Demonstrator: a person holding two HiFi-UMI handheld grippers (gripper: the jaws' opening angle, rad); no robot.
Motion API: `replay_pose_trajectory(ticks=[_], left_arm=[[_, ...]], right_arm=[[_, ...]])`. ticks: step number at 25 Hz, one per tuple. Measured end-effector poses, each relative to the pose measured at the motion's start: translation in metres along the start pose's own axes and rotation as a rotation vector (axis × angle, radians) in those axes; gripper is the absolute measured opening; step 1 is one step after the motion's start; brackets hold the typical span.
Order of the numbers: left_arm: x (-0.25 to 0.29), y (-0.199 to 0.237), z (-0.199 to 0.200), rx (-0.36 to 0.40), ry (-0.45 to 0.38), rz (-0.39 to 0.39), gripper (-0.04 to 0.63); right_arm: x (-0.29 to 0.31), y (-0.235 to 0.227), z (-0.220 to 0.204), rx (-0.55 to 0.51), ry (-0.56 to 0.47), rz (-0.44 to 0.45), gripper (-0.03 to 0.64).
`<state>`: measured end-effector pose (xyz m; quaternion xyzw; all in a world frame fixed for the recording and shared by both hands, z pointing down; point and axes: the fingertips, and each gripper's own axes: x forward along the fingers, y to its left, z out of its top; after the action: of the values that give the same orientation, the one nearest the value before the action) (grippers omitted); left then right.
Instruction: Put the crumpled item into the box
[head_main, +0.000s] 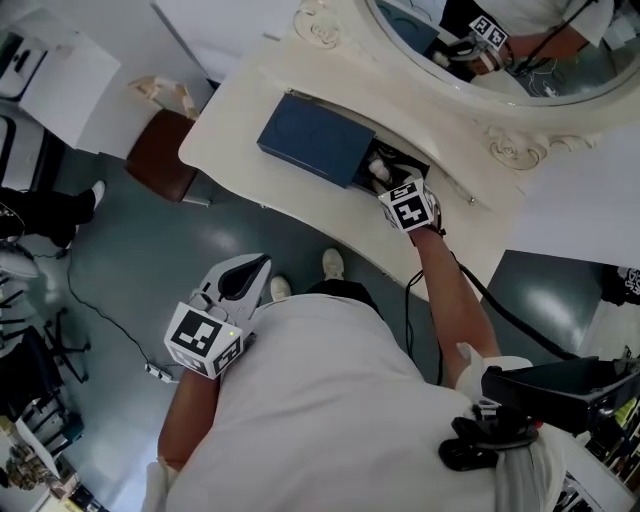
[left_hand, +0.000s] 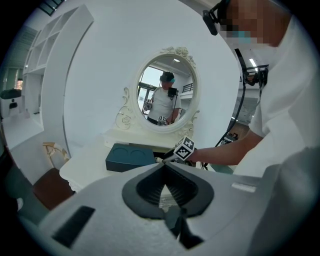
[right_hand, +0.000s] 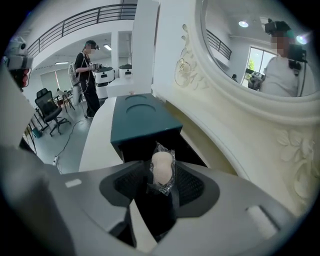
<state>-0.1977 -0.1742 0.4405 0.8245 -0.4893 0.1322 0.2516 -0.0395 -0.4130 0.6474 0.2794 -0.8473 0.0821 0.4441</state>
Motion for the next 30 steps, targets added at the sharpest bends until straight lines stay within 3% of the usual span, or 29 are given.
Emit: replay_pose_trajectory(ticks=[9, 17, 30], left_arm=[[-0.022, -0.001, -0.008, 0.034, -0.006, -0.096, 0.002], [-0.050, -0.002, -0.023, 0.077, -0.006, -0.192, 0.002], [-0.095, -0.008, -0.064, 0.120, 0.000, -0.294, 0.002]], right_arm=[[-0.063, 0.029, 0.008, 0.100, -0.106, -0.092, 0.118], [-0.118, 0.097, 0.003, 0.178, -0.170, -0.132, 0.002], [-0.174, 0.218, -0.028, 0.256, -0.201, -0.134, 0.002]])
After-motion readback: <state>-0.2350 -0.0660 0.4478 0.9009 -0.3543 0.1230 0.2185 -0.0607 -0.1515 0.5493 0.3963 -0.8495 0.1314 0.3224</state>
